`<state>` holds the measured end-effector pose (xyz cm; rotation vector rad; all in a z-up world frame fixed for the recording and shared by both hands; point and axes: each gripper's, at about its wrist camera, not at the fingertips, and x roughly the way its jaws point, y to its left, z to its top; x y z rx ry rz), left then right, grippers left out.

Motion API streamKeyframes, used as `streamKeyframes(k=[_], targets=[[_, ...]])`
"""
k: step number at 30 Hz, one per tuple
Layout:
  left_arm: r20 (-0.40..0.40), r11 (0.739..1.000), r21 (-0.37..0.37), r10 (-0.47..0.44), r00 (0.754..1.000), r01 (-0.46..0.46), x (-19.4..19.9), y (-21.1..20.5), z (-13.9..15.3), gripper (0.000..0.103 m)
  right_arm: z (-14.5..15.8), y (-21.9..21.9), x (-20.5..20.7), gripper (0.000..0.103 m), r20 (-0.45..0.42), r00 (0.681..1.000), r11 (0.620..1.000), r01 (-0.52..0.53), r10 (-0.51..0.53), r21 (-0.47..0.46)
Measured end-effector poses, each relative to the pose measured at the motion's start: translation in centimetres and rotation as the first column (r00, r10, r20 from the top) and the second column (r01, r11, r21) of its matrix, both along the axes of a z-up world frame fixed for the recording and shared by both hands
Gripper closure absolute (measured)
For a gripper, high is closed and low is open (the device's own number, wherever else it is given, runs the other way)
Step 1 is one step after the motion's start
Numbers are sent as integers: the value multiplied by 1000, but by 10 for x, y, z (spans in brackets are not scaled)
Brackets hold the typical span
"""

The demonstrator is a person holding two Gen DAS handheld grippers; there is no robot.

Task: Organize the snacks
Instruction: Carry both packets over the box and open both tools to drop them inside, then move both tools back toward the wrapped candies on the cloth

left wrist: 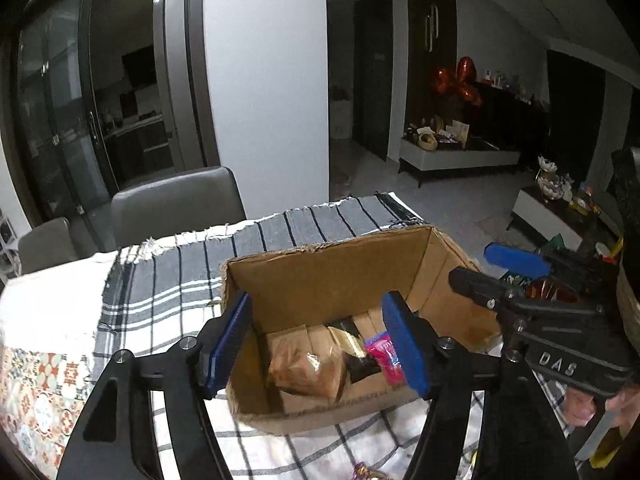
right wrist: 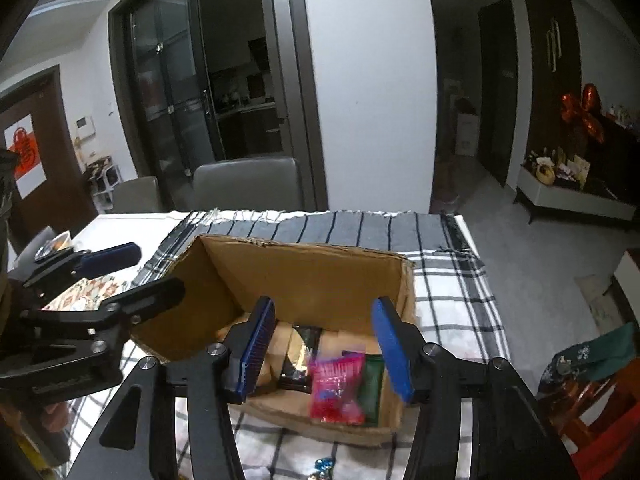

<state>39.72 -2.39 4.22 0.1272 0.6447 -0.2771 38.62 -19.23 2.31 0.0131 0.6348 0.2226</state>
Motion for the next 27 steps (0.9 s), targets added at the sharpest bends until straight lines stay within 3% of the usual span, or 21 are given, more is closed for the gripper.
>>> streamKeyframes(k=[15, 27], targets=[[139, 999, 12, 40, 990, -42, -93, 20, 30, 36, 24, 17, -76, 51, 98, 992, 995, -83, 78, 51], [147, 997, -9, 76, 986, -75, -151, 36, 15, 36, 7, 38, -125, 51, 113, 979, 984, -172, 167, 42]])
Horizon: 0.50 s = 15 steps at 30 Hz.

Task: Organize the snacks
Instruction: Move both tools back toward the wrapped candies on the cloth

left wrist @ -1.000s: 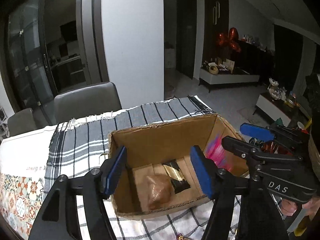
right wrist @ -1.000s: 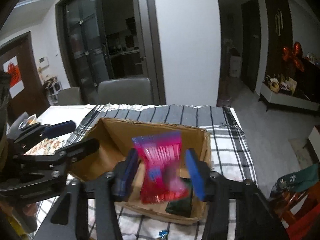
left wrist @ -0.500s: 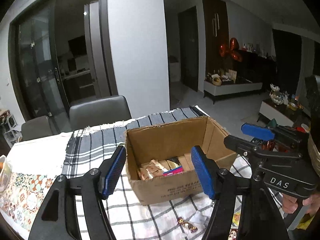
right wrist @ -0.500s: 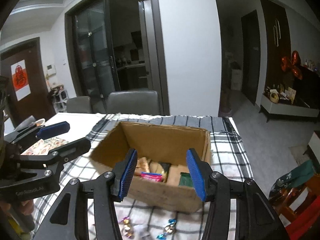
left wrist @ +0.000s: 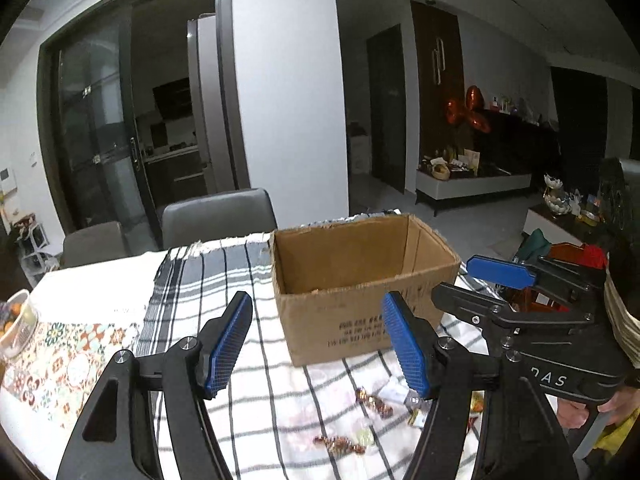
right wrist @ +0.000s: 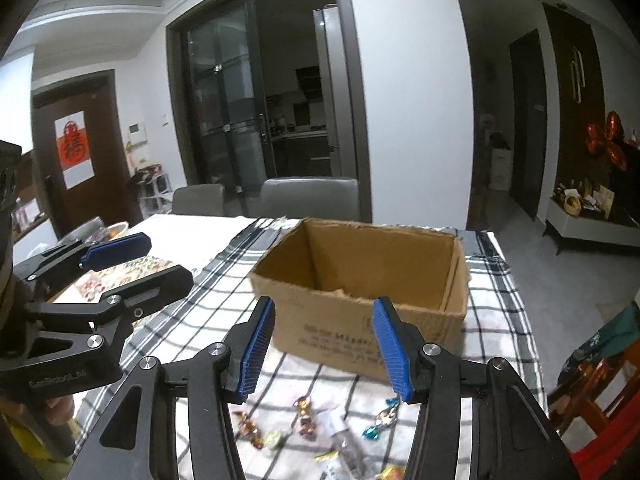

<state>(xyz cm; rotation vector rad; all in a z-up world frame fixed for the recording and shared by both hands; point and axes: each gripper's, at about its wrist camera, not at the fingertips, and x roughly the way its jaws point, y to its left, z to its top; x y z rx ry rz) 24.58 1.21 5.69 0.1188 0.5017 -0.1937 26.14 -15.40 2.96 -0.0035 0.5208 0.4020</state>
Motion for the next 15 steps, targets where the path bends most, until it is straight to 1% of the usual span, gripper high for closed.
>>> streamKeyframes(k=[11, 15], targets=[[-37, 999, 3, 40, 999, -40, -38, 7, -37, 37, -30, 13, -23, 51, -32, 997, 997, -71, 71, -21], [-66, 998, -17, 59, 996, -60, -47, 13, -54, 37, -44, 18, -27, 52, -48, 995, 995, -87, 85, -44]])
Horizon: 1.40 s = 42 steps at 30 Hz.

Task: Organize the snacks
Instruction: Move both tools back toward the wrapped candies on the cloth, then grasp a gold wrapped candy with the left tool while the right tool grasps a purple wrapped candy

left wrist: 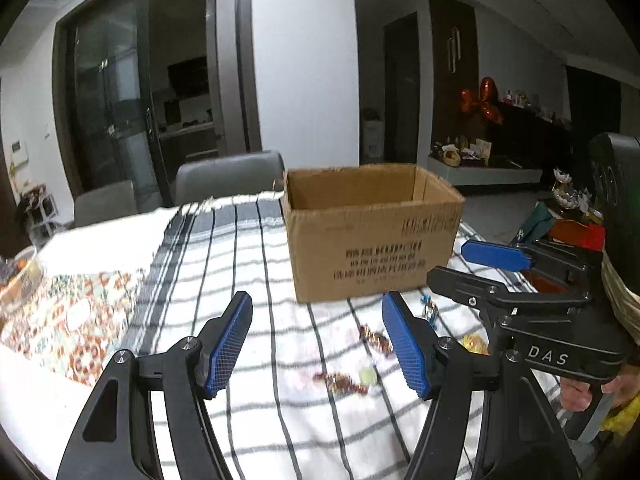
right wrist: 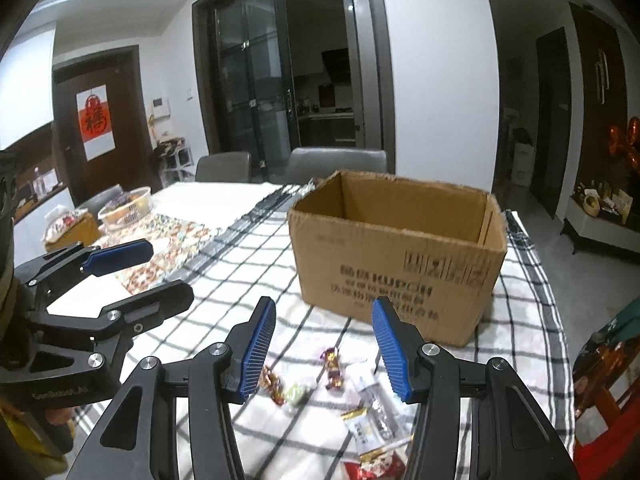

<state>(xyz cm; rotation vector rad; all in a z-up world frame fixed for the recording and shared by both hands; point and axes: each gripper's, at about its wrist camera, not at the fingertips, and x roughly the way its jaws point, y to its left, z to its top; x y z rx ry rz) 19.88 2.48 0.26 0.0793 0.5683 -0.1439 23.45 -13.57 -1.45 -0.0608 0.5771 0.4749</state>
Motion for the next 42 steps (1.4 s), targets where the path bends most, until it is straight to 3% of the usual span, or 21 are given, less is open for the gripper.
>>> streamKeyframes(k=[11, 15, 26, 30, 42], targets=[[-84, 1000, -9, 18, 996, -18, -7, -2, -51, 41, -43, 4, 7, 56, -96, 995, 999, -26, 24, -20], [-145, 999, -50, 6, 989, -14, 2, -1, -68, 45, -60, 4, 17, 61, -151, 988, 1000, -25, 22, -19], [-310, 984, -177, -41, 950, -15, 35, 1, -112, 64, -91, 17, 45, 65, -246, 969, 998, -46, 36, -34], [-352, 978, -207, -42, 935, -34, 46, 3, -125, 65, -99, 21, 53, 68, -273, 961, 998, -49, 38, -37], [-391, 975, -216, -35, 920, -55, 62, 1, -141, 67, -122, 36, 71, 72, -306, 951, 994, -61, 30, -91]])
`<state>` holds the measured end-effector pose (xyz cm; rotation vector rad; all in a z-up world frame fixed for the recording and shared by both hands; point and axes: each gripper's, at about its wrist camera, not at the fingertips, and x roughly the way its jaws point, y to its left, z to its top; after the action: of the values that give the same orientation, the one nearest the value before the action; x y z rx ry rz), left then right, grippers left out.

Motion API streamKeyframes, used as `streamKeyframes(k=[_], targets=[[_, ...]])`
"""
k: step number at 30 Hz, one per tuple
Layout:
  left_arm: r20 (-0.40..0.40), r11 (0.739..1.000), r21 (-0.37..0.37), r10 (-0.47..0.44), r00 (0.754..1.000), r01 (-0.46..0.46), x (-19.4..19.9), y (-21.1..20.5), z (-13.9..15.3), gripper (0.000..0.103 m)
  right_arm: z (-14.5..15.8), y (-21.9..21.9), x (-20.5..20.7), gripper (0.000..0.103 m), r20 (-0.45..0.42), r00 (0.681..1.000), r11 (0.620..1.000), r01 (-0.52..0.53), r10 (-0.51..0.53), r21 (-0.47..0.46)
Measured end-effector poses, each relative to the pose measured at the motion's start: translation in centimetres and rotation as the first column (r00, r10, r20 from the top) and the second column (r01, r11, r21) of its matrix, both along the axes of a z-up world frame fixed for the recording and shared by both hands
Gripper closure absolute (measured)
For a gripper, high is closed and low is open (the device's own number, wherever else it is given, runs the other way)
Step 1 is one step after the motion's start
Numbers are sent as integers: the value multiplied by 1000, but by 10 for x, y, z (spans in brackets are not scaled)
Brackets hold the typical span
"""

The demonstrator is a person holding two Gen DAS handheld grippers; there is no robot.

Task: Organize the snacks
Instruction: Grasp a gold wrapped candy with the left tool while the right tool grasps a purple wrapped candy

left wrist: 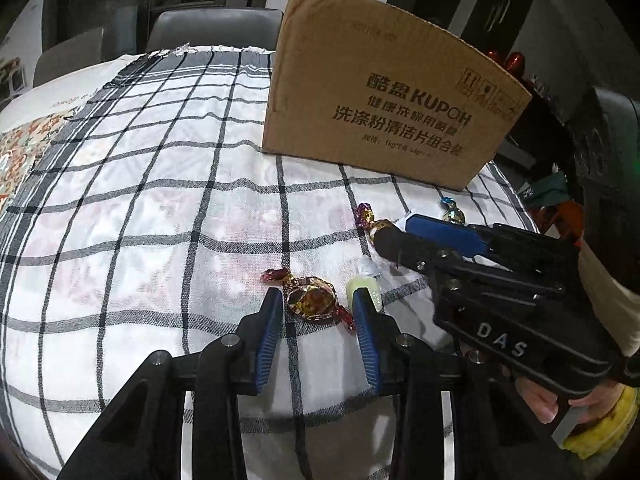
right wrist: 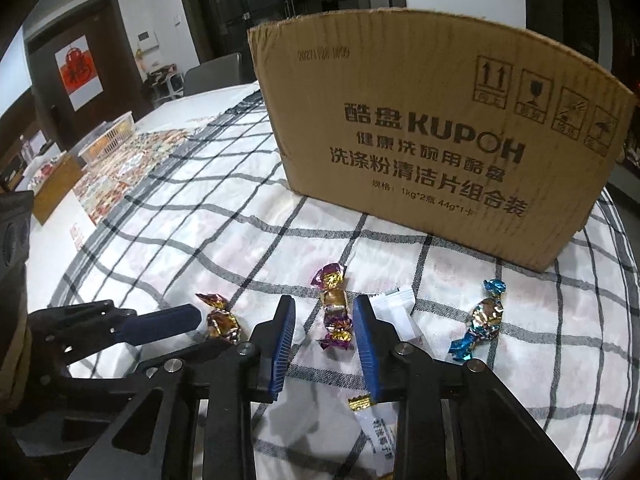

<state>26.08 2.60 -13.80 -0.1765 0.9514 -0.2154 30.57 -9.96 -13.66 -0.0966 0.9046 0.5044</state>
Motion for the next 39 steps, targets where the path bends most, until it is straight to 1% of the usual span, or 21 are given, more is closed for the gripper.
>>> streamKeyframes(k=[3, 6, 9, 11, 15, 18, 25, 32, 39], targets=[[-9, 1000, -2, 0, 1000, 0, 4, -1, -3, 69, -5, 1, 3, 75, -9, 1000, 1000, 4, -4, -7], [-16, 1000, -8, 3, 1000, -3, 7, -1, -6, 69, -7, 1, 6, 75, -10, 1000, 1000, 11, -11, -11], [-15, 1000, -7, 9, 1000, -10, 9, -2, -7, 69, -9, 2, 9, 79, -20, 1000, 1000, 7, -7, -14], [-13, 1000, -3, 10, 1000, -10, 10, -2, -8, 70, -12, 2, 11, 80, -24, 1000, 1000, 9, -10, -18], [-5, 1000, -2, 15, 1000, -15, 12, -1, -8, 73, -13, 3, 10, 85, -19, 1000, 1000, 10, -11, -25], [4, 1000, 7, 11, 1000, -11, 12, -1, -9, 74, -12, 3, 8, 85, -16, 1000, 1000, 10, -11, -26], [16, 1000, -6, 17, 1000, -17, 11, 1, -7, 75, -4, 1, -1, 85, 1, 1000, 1000, 20, -20, -22], [56, 1000, 5, 21, 998, -21, 0, 2, 9, 75, 7, -1, -13, 85, 18, 1000, 1000, 25, -25, -2], [103, 1000, 17, 20, 994, -22, -13, 1, 32, 75, 29, -10, -28, 85, 48, 998, 999, 42, -44, 29]])
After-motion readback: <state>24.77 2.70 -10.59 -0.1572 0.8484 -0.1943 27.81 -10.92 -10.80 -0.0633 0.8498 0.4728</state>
